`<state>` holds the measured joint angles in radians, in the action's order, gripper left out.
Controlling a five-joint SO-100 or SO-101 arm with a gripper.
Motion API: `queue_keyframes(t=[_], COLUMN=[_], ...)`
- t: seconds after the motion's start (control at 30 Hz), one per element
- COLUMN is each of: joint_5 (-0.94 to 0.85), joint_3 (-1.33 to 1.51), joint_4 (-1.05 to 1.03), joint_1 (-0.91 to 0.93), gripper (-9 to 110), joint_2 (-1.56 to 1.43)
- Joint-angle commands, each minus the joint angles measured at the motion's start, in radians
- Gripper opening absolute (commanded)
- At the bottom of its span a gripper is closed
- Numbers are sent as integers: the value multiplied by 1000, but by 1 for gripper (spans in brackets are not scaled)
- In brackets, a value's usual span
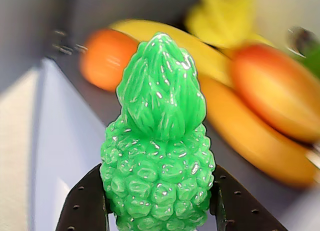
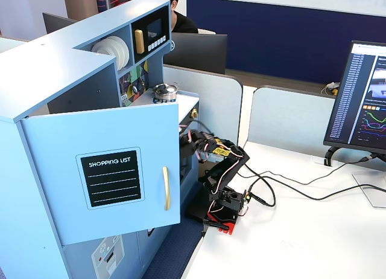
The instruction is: Pick up the green pineapple from the left cabinet and place it in the green recipient
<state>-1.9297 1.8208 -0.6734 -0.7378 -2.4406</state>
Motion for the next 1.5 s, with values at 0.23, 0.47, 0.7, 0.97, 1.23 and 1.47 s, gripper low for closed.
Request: queue_keyframes(t=[0.23,0.47,0.7,0.97,1.23,1.47], joint_5=[133,152,133,161,176,192], joint_3=[-156,-413,-749,-842,-831,-824], joint_4=[-212,-61,46,46,81,112], joint_1=[480,653,739,755,759,769], gripper=[0,0,0,4,28,37], joint_2=[-103,230,604,732,762,767])
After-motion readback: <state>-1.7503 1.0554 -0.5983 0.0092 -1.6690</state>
